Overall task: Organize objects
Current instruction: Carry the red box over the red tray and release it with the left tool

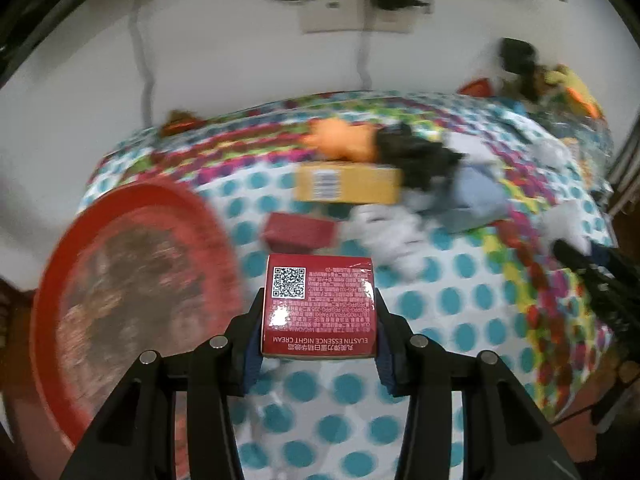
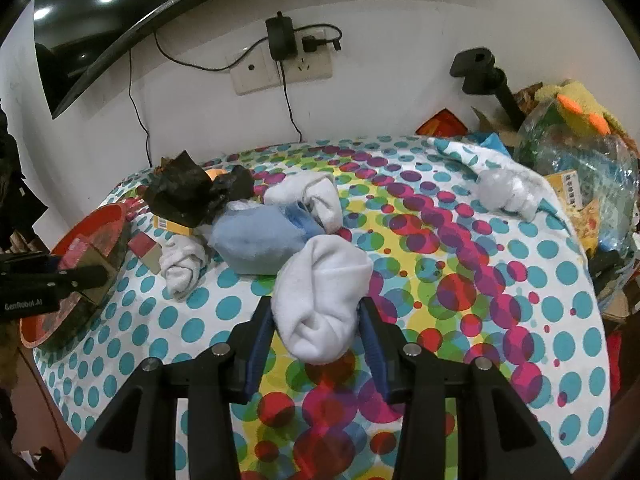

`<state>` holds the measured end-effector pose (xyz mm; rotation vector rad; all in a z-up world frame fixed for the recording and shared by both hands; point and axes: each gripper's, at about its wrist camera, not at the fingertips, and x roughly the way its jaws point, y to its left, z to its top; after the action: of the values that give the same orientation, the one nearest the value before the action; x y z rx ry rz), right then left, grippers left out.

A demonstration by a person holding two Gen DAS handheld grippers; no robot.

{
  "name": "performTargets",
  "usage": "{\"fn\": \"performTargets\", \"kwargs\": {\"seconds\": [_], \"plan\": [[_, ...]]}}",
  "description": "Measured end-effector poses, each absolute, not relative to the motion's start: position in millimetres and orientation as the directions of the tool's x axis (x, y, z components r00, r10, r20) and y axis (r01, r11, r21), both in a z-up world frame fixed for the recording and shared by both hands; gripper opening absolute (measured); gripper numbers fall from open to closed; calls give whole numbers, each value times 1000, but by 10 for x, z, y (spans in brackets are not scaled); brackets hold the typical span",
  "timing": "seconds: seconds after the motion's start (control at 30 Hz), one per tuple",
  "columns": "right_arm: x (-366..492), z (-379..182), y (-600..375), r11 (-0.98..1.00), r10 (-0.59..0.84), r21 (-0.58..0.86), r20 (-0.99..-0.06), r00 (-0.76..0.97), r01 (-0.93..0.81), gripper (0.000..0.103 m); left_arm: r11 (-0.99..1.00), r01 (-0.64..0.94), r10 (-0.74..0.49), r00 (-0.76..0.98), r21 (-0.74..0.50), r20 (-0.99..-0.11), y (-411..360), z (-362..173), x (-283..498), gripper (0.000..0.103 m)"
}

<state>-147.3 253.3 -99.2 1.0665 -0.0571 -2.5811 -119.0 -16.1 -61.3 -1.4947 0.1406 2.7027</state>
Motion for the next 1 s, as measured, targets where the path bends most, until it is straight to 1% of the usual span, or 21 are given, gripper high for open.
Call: {"fn": "performTargets", "kwargs": {"seconds": [0.23, 0.5, 0.57, 0.7, 1.0], "plan": [[-1398, -890, 2459, -948, -303, 141, -673, -674, 285, 43, -992, 91, -119, -517, 83, -848, -888, -609, -1045, 43], [-1331, -827, 2367, -956, -274, 114, -676, -684, 271, 43, -964, 246, -209, -458, 103, -864, -1671, -795, -870, 43], [-1318, -820, 2337, -958, -264, 101, -679, -685, 270, 43, -954, 275, -239, -448, 122, -862, -1809, -827, -836, 43], [-1303, -813, 2278, -958, -259, 92, -688, -678, 272, 43, -937, 327, -264, -428, 124, -864, -2103, -896, -777, 43], [-1266, -756, 2098, -955, -249, 56, -690, -680, 292, 43, -915, 383, -291, -399, 131, -869, -2490, -1021, -711, 43]]}}
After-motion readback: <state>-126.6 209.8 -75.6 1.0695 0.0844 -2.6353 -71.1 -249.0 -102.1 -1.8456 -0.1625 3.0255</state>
